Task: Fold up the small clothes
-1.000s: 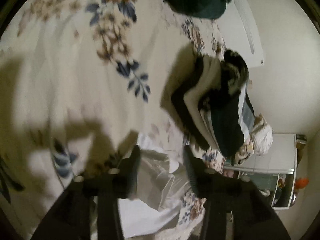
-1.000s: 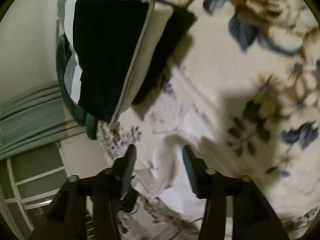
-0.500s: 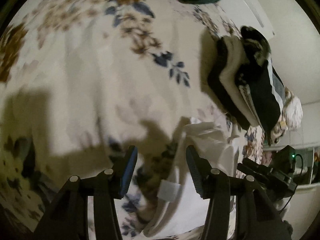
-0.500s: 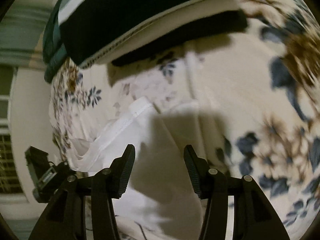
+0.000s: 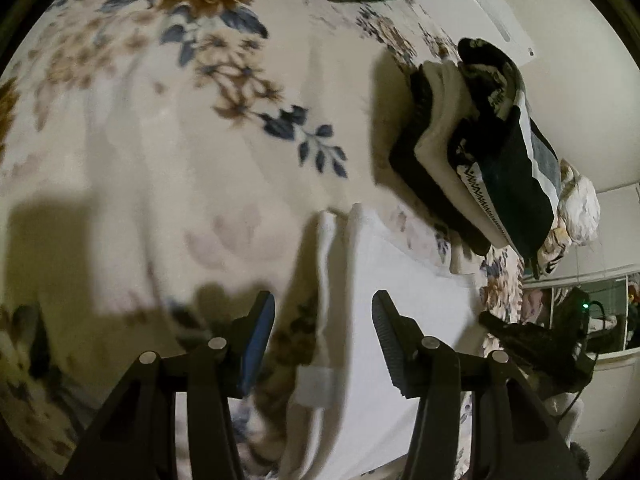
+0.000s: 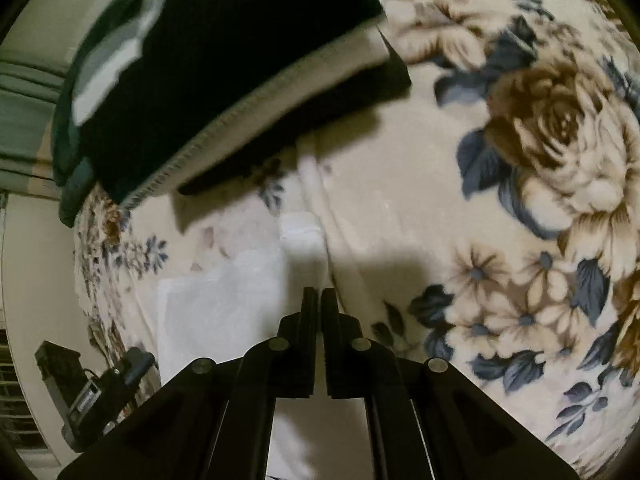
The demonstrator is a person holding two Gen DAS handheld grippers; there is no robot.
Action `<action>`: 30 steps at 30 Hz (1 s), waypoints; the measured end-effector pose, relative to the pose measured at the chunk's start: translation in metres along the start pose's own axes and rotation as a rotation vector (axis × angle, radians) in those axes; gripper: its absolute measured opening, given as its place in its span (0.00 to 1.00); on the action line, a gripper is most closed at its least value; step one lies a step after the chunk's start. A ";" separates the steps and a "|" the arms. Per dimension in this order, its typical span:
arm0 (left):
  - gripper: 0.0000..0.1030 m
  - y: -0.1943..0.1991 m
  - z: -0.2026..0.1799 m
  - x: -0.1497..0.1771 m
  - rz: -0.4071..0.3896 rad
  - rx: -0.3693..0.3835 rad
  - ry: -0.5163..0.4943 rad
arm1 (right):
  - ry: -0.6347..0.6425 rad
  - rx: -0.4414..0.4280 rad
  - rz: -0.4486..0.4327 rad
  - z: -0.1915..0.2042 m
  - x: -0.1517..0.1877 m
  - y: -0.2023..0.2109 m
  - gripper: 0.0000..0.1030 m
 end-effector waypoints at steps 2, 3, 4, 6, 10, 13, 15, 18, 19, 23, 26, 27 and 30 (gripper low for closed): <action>0.47 -0.007 -0.006 -0.005 0.010 0.001 -0.012 | 0.005 0.009 0.007 -0.001 -0.003 -0.003 0.20; 0.47 -0.013 -0.009 -0.008 0.020 0.003 -0.020 | -0.003 0.000 0.008 -0.002 -0.004 -0.003 0.28; 0.47 -0.018 -0.012 -0.010 0.031 0.007 -0.027 | -0.016 -0.019 0.011 0.000 -0.005 -0.007 0.42; 0.47 -0.032 -0.020 -0.016 0.059 -0.001 -0.051 | -0.043 -0.057 0.029 -0.003 -0.007 -0.011 0.47; 0.42 -0.052 -0.037 -0.025 0.075 -0.013 -0.120 | -0.084 -0.088 0.062 -0.007 -0.010 -0.030 0.47; 0.05 -0.049 -0.052 -0.033 0.019 -0.056 -0.207 | -0.059 -0.101 0.007 -0.003 -0.014 -0.030 0.05; 0.05 -0.043 -0.054 -0.040 -0.005 -0.029 -0.206 | -0.042 -0.107 -0.052 0.002 -0.018 -0.022 0.03; 0.05 -0.048 -0.048 -0.050 -0.001 -0.027 -0.185 | -0.042 -0.062 -0.076 0.003 -0.025 -0.026 0.03; 0.05 -0.053 -0.045 -0.052 0.011 -0.037 -0.180 | -0.045 -0.050 -0.063 0.003 -0.026 -0.030 0.03; 0.12 -0.058 -0.036 -0.046 0.087 -0.010 -0.136 | -0.080 -0.043 0.023 0.000 -0.027 -0.044 0.11; 0.38 -0.044 -0.025 -0.038 0.109 0.053 -0.079 | -0.110 -0.107 0.048 -0.007 -0.020 -0.031 0.44; 0.51 -0.034 -0.018 -0.033 0.101 0.080 -0.053 | -0.116 -0.135 0.055 -0.011 -0.015 -0.026 0.48; 0.59 -0.016 -0.003 -0.016 0.103 0.147 0.001 | -0.121 -0.193 0.117 -0.023 0.008 -0.019 0.51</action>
Point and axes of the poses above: each gripper's, at about its wrist camera, not at the fingertips, and y roughly against the way its jaws point, z to its left, x to its underside, the point moved 5 cm from there along -y, roughly the way its jaws point, and after that the axes turned 6 degrees about -x, right-handed, at the moved point
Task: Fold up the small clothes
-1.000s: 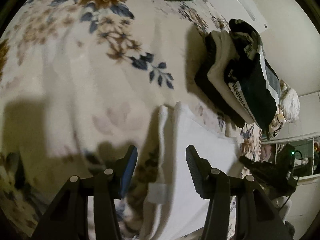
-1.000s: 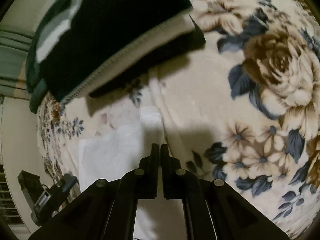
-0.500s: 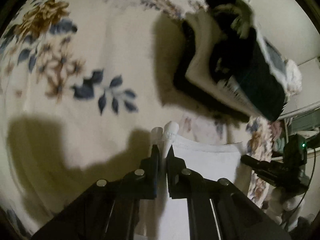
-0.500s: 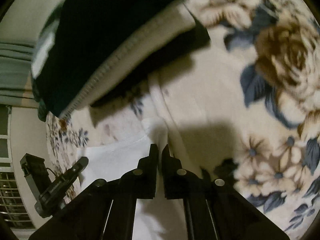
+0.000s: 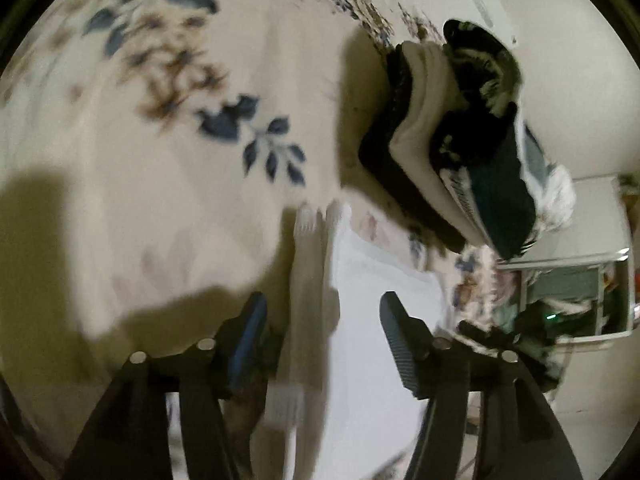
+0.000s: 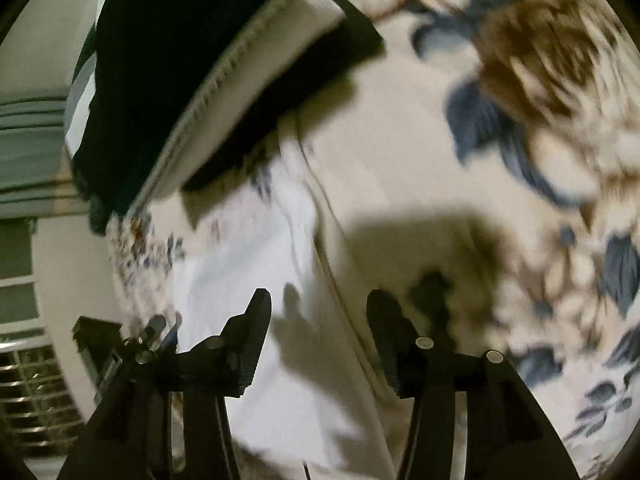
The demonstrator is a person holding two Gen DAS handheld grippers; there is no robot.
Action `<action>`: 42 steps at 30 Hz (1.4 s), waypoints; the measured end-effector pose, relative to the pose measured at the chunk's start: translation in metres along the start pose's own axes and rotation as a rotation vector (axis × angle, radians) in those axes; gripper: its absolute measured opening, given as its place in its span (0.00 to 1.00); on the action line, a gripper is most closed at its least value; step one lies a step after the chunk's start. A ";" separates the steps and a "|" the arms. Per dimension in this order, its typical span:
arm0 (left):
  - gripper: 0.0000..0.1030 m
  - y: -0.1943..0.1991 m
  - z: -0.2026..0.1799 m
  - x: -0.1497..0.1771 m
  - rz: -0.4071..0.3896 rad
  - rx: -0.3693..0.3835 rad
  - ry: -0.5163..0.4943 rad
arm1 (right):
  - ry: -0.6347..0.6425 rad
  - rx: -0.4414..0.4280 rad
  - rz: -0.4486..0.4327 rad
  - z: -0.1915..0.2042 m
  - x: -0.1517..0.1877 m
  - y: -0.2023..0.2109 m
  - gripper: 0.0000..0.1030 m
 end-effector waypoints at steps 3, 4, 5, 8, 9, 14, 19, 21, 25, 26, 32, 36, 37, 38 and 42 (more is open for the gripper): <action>0.59 -0.005 0.011 0.023 0.057 0.044 0.026 | -0.008 -0.054 0.079 -0.017 0.024 -0.006 0.56; 0.59 -0.008 0.014 0.029 0.074 0.040 0.028 | -0.011 -0.065 0.104 -0.023 0.030 -0.010 0.56; 0.59 -0.014 0.018 0.035 0.096 0.037 0.034 | -0.016 -0.079 0.131 -0.029 0.036 -0.015 0.56; 0.59 -0.033 0.022 0.048 0.156 0.079 0.053 | -0.044 -0.138 0.173 -0.046 0.045 -0.031 0.56; 0.62 -0.036 0.020 0.048 0.161 0.092 0.053 | -0.054 -0.167 0.175 -0.049 0.044 -0.035 0.58; 0.67 -0.049 0.010 0.042 0.158 0.117 0.067 | -0.065 -0.263 0.193 -0.043 0.039 -0.048 0.62; 0.67 -0.044 0.004 0.044 0.132 0.119 0.038 | -0.032 -0.336 0.260 -0.026 0.043 -0.061 0.62; 0.66 -0.046 -0.004 0.048 0.105 0.108 0.024 | 0.005 -0.302 0.280 -0.015 0.046 -0.075 0.62; 0.43 -0.050 -0.007 0.049 0.087 0.081 0.022 | 0.010 -0.290 0.288 -0.004 0.046 -0.092 0.59; 0.42 -0.051 -0.007 0.050 0.083 0.083 0.025 | 0.010 -0.286 0.287 -0.002 0.046 -0.094 0.57; 0.20 -0.042 -0.022 0.053 0.053 0.054 -0.018 | 0.023 -0.258 0.253 0.015 0.055 -0.107 0.13; 0.19 -0.024 -0.040 0.050 0.026 0.028 -0.066 | 0.065 -0.242 0.212 0.033 0.059 -0.087 0.11; 0.19 -0.019 -0.044 0.049 0.020 0.024 -0.072 | 0.071 -0.247 0.203 0.041 0.061 -0.080 0.11; 0.19 -0.013 -0.049 0.048 0.014 0.022 -0.079 | 0.077 -0.251 0.196 0.045 0.061 -0.072 0.11; 0.19 0.020 -0.085 0.039 -0.020 0.014 -0.123 | 0.120 -0.268 0.158 0.083 0.063 -0.033 0.11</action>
Point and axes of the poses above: each gripper's, at about its wrist camera, not at the fingertips, and y roughly against the way its jaws point, z to its left, x to its underside, the point moved 5 cm from there along -y, roughly the way its jaws point, and after that the axes turned 6 degrees about -x, right-handed, at the moved point
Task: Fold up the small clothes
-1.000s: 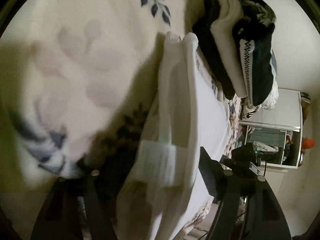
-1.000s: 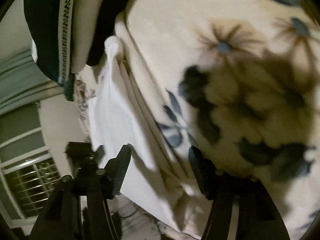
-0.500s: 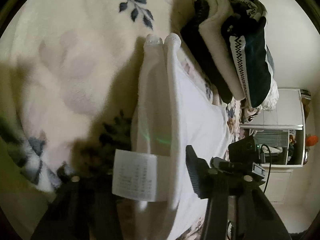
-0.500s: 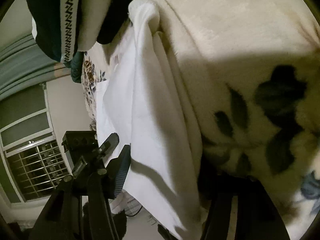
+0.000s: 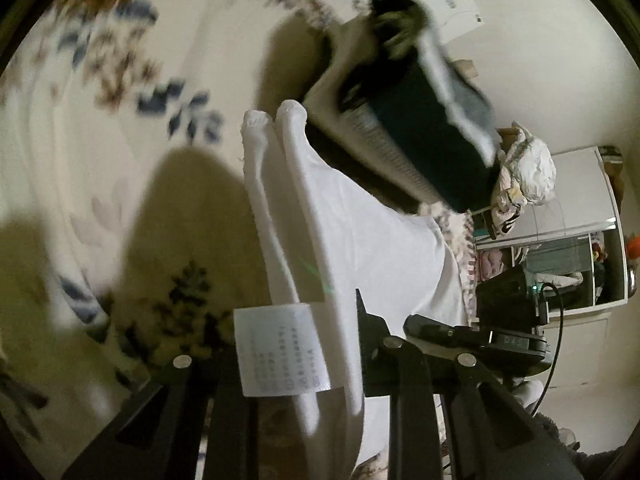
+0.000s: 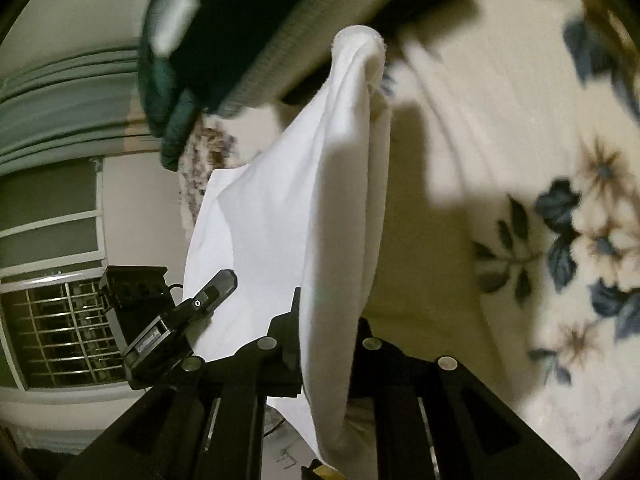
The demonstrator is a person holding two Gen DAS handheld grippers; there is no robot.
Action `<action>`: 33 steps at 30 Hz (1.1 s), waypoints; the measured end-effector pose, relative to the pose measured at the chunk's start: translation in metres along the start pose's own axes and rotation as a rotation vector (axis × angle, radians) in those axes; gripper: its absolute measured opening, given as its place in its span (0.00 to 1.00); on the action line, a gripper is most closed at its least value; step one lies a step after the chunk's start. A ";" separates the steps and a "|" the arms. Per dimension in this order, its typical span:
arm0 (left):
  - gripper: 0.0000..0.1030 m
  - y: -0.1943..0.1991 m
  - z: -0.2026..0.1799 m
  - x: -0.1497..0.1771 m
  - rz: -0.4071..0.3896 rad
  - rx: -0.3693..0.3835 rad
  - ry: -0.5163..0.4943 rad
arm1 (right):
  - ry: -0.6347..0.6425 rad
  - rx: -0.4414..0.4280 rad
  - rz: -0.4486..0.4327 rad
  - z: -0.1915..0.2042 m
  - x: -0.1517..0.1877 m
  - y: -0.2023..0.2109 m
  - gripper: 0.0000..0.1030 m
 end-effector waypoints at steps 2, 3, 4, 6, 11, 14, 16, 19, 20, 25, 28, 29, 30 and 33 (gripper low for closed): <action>0.19 0.015 -0.017 -0.009 -0.014 -0.001 -0.015 | 0.023 -0.002 -0.018 0.026 -0.004 0.020 0.11; 0.19 0.026 -0.023 -0.017 -0.026 -0.013 -0.027 | 0.040 -0.007 -0.030 0.042 -0.007 0.031 0.11; 0.19 0.035 -0.035 -0.025 -0.041 -0.026 -0.040 | 0.055 -0.013 -0.039 0.055 -0.010 0.043 0.11; 0.19 0.045 -0.058 -0.042 -0.066 -0.041 -0.066 | 0.092 -0.012 -0.063 0.086 -0.022 0.065 0.11; 0.20 0.058 -0.106 -0.096 -0.133 -0.051 -0.097 | 0.177 0.005 -0.129 0.152 -0.076 0.118 0.11; 0.20 0.059 -0.124 -0.134 -0.173 -0.067 -0.129 | 0.204 0.012 -0.164 0.177 -0.114 0.139 0.11; 0.21 0.050 -0.137 -0.163 -0.193 -0.078 -0.150 | 0.219 0.027 -0.188 0.189 -0.148 0.151 0.11; 0.24 0.030 -0.145 -0.203 -0.211 -0.110 -0.174 | 0.234 0.049 -0.206 0.200 -0.190 0.153 0.11; 0.24 0.024 -0.144 -0.208 -0.211 -0.119 -0.181 | 0.239 0.055 -0.209 0.199 -0.202 0.152 0.11; 0.34 -0.034 -0.127 -0.237 -0.177 -0.235 -0.193 | 0.222 0.124 -0.177 0.165 -0.259 0.135 0.11; 0.39 -0.054 -0.114 -0.241 -0.155 -0.280 -0.178 | 0.208 0.241 -0.142 0.142 -0.269 0.123 0.16; 0.42 -0.053 -0.114 -0.241 -0.159 -0.289 -0.179 | 0.212 0.271 -0.136 0.138 -0.267 0.122 0.23; 0.46 -0.052 -0.115 -0.240 -0.166 -0.300 -0.188 | 0.210 0.295 -0.133 0.135 -0.265 0.122 0.29; 0.86 -0.041 -0.124 -0.235 -0.202 -0.364 -0.232 | 0.226 0.421 -0.174 0.138 -0.255 0.133 0.70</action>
Point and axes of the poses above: each gripper's, at about its wrist camera, not at the fingertips, and y roughly against the way its jaws point, z to its left, x to its underside, the point moved 5 cm from there along -y, roughly the way its jaws point, and after that the axes turned 6 degrees about -x, right-handed, at the moved point
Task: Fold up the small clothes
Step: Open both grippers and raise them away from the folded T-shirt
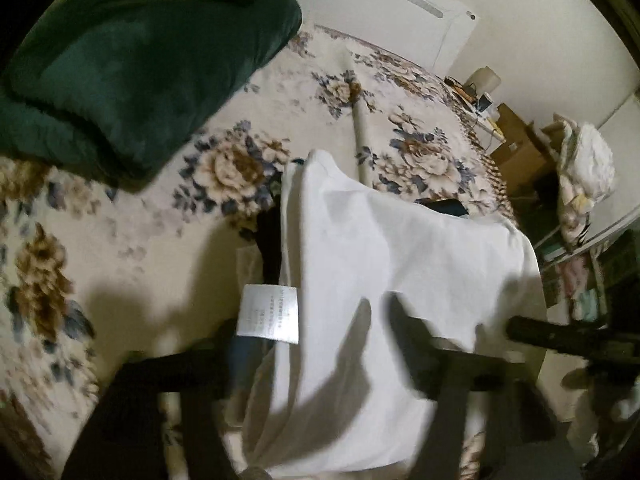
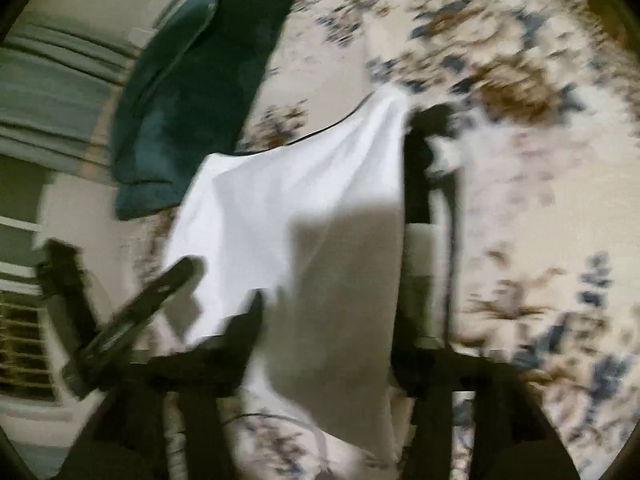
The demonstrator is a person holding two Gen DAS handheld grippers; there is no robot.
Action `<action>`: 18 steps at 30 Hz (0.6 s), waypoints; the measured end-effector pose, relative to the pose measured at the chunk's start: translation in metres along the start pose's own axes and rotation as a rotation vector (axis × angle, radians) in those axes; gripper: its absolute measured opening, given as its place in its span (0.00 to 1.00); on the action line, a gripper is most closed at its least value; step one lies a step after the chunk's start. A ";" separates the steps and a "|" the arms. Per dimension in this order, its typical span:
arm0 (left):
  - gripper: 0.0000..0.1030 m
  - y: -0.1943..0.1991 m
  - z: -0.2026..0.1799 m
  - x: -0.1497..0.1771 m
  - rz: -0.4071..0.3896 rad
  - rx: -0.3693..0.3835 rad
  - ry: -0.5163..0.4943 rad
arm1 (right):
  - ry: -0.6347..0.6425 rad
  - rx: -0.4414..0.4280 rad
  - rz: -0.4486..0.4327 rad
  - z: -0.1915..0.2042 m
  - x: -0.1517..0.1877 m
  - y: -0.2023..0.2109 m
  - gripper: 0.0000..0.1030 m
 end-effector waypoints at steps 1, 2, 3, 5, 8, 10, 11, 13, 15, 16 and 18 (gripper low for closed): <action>0.95 0.006 -0.002 0.001 -0.010 -0.037 -0.017 | 0.017 0.058 -0.024 0.002 0.002 0.007 0.76; 0.95 0.011 -0.003 0.002 -0.019 -0.062 -0.027 | 0.029 0.137 -0.050 0.003 0.005 0.014 0.86; 0.96 0.017 -0.004 0.004 -0.029 -0.099 -0.041 | 0.037 0.259 -0.080 0.003 0.010 0.023 0.92; 0.97 0.031 -0.006 0.009 -0.041 -0.169 -0.055 | 0.049 0.403 -0.120 0.007 0.022 0.034 1.00; 0.98 0.051 -0.006 0.016 -0.065 -0.236 -0.061 | 0.074 0.567 -0.164 0.016 0.044 0.048 1.00; 0.98 0.069 -0.008 0.021 -0.081 -0.257 -0.065 | 0.079 0.596 -0.190 0.026 0.060 0.061 1.00; 0.99 0.080 -0.009 0.023 -0.087 -0.262 -0.065 | 0.074 0.605 -0.207 0.029 0.066 0.068 1.00; 0.99 0.100 -0.012 0.027 -0.106 -0.271 -0.066 | 0.079 0.629 -0.249 0.040 0.079 0.087 1.00; 0.99 0.124 -0.014 0.031 -0.123 -0.289 -0.062 | 0.101 0.655 -0.292 0.056 0.092 0.110 1.00; 0.99 0.133 -0.015 0.033 -0.129 -0.293 -0.060 | 0.109 0.666 -0.312 0.066 0.099 0.121 1.00; 0.99 0.156 -0.018 0.038 -0.146 -0.305 -0.056 | 0.126 0.672 -0.348 0.084 0.114 0.146 1.00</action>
Point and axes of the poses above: each gripper's, at about its wrist camera, not at the fingertips, and y roughly against the way its jaws point, z to its left, x to its underside, the point moved 5 cm from there along -y, roughly the way its jaws point, and after that the axes turned 6 degrees about -x, right-handed, at the moved point
